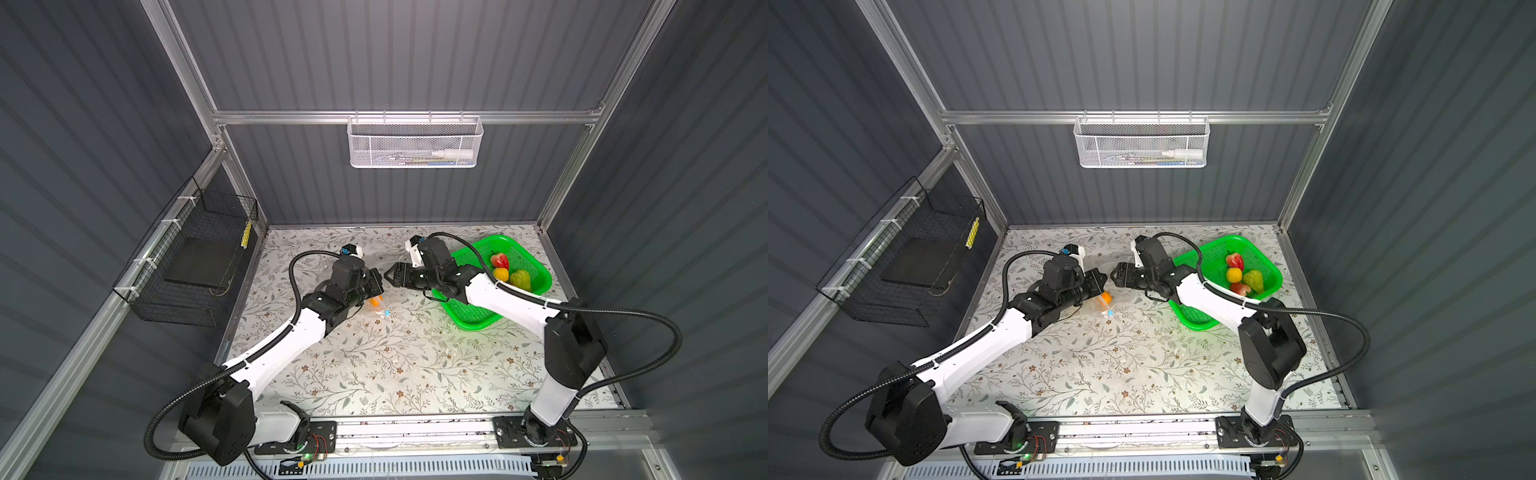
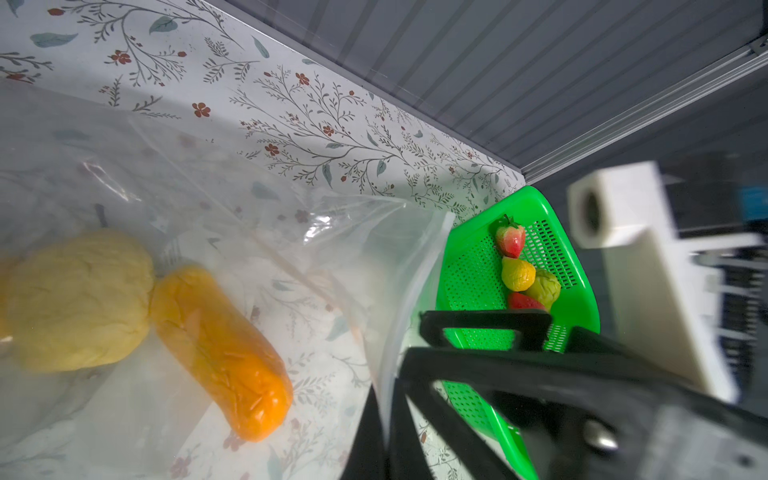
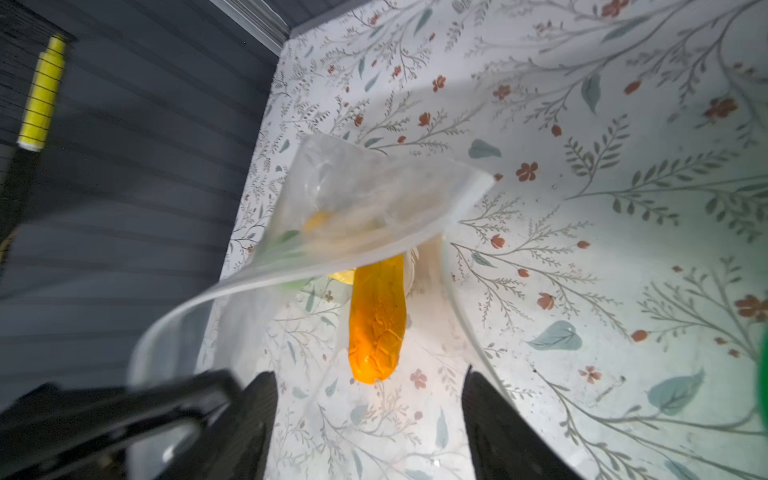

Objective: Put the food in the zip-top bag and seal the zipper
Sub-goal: 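Return the right gripper to the basket and grasp the yellow pear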

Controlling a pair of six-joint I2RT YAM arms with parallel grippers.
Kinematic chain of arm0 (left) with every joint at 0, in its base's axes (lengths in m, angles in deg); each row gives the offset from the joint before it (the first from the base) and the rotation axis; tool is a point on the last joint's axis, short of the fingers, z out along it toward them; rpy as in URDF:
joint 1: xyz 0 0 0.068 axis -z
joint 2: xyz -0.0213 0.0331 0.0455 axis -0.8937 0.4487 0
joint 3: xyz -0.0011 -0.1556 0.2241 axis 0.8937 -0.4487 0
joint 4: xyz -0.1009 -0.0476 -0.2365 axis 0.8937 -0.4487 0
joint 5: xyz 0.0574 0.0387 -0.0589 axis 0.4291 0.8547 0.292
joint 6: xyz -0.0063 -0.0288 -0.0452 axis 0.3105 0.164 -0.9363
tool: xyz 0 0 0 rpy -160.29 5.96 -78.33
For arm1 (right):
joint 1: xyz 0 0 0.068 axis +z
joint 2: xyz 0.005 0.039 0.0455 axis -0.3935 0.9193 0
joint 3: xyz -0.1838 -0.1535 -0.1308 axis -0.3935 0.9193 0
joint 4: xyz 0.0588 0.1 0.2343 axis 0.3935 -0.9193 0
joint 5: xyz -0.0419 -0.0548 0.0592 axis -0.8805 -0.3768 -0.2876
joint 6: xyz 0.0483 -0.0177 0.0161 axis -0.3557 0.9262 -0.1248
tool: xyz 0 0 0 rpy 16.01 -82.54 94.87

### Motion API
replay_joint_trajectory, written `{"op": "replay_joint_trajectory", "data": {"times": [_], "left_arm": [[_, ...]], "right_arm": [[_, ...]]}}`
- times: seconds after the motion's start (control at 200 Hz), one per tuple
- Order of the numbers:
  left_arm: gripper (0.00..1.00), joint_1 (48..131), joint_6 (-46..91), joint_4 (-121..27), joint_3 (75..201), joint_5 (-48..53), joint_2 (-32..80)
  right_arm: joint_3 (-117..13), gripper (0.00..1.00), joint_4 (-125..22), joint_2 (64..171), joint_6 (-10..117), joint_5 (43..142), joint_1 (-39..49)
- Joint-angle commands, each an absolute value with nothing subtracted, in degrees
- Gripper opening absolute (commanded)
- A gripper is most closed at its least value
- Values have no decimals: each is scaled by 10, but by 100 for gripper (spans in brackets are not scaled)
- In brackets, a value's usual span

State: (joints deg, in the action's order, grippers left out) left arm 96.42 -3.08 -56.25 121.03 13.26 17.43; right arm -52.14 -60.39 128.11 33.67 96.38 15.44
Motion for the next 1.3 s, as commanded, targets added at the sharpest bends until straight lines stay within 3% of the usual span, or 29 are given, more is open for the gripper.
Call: {"op": "replay_joint_trajectory", "data": {"times": [0.0, 0.255, 0.595, 1.031, 1.296], "left_arm": [[0, 967, -31, -570, 1218, 142, 158], [0, 967, -29, -565, 1222, 141, 166], [0, 967, -22, -557, 1233, 132, 184], [0, 966, -20, -575, 1231, 140, 173], [0, 967, -20, -585, 1229, 152, 166]], "right_arm": [[-530, 75, -641, 1234, 382, 984, 121], [-534, 82, -807, 1151, 499, 908, 17], [-519, 91, -930, 1120, 572, 723, -97], [-564, 92, -917, 1282, 593, 659, -175], [-604, 91, -894, 1368, 613, 684, -198]]}}
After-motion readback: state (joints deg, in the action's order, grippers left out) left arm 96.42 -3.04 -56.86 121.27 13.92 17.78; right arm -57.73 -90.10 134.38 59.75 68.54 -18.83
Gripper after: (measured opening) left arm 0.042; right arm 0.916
